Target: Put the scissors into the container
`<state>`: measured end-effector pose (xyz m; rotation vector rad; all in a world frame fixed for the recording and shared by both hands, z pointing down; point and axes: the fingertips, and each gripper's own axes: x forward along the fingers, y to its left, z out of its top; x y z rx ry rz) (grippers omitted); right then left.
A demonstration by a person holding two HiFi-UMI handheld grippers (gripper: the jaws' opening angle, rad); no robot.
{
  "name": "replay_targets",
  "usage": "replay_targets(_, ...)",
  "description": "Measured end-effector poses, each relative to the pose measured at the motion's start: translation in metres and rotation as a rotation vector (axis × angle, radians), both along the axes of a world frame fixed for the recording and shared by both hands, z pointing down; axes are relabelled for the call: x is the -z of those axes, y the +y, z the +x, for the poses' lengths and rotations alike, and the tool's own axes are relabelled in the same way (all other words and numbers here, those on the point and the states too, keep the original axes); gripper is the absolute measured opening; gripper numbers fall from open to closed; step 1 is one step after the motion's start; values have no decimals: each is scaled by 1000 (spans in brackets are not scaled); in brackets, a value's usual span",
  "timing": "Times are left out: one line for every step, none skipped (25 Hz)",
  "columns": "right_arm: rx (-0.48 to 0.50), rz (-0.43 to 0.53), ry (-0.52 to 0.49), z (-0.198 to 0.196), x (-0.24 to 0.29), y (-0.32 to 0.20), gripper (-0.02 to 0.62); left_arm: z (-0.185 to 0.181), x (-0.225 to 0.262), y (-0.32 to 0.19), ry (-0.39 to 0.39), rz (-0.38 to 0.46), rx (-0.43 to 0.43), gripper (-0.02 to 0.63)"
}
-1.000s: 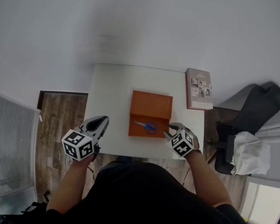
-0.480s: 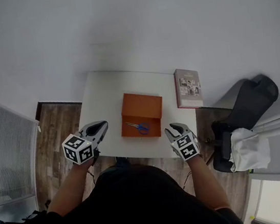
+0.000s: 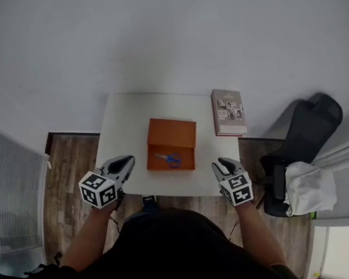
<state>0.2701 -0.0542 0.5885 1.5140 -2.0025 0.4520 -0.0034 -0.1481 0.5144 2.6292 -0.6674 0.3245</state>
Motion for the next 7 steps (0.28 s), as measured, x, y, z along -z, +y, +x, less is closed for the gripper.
replay_targets(-9,6,-8,2,1,4,101,1,0,4,0,1,0,9)
replay_targets(-19,15,-17,4,2,8,101,3,0,7,-1,1,-1,9)
replay_targets(-30,27,-27,6,4,11,98,5,0,11,-1,1,-3,9)
replay_targets(-41,39,-35,9,7,14,95,7,-1,15,-2,2,-5,9)
replay_targets(-52,52,-40,12,9,17,94,10,-1,18,-4,2,-8,9)
replay_targets(-63,66,-44,16,12,19,92,12,-1,22,-6,3,-12,9)
replay_targets(-73,79,-48,19,15,22,91,14,0,25,-8,3,-16,9)
